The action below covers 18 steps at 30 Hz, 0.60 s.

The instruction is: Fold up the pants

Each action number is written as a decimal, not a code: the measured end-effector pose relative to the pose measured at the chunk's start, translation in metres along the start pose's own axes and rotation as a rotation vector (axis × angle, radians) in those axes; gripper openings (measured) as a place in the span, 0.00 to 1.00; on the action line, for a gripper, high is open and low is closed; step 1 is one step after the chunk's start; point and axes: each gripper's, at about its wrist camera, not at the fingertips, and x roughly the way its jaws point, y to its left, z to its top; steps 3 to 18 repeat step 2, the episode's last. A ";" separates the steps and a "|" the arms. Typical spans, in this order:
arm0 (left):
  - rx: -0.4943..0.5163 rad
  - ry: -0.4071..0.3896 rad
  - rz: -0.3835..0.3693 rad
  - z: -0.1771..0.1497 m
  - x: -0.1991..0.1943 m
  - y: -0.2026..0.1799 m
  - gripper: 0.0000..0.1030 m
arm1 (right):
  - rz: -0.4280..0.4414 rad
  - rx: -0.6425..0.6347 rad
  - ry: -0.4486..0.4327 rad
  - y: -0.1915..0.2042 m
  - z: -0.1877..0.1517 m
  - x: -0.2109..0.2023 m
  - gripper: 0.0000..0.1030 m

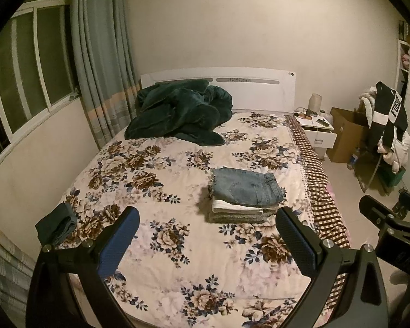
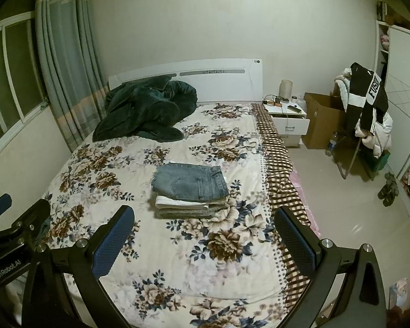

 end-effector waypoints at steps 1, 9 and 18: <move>0.001 -0.001 0.002 0.000 0.000 0.000 0.99 | 0.000 0.003 0.001 0.000 0.000 -0.001 1.00; 0.000 0.000 -0.002 -0.002 0.000 0.000 0.99 | -0.001 0.002 0.002 0.001 -0.001 -0.001 1.00; 0.000 0.000 -0.002 -0.002 0.000 0.000 0.99 | -0.001 0.002 0.002 0.001 -0.001 -0.001 1.00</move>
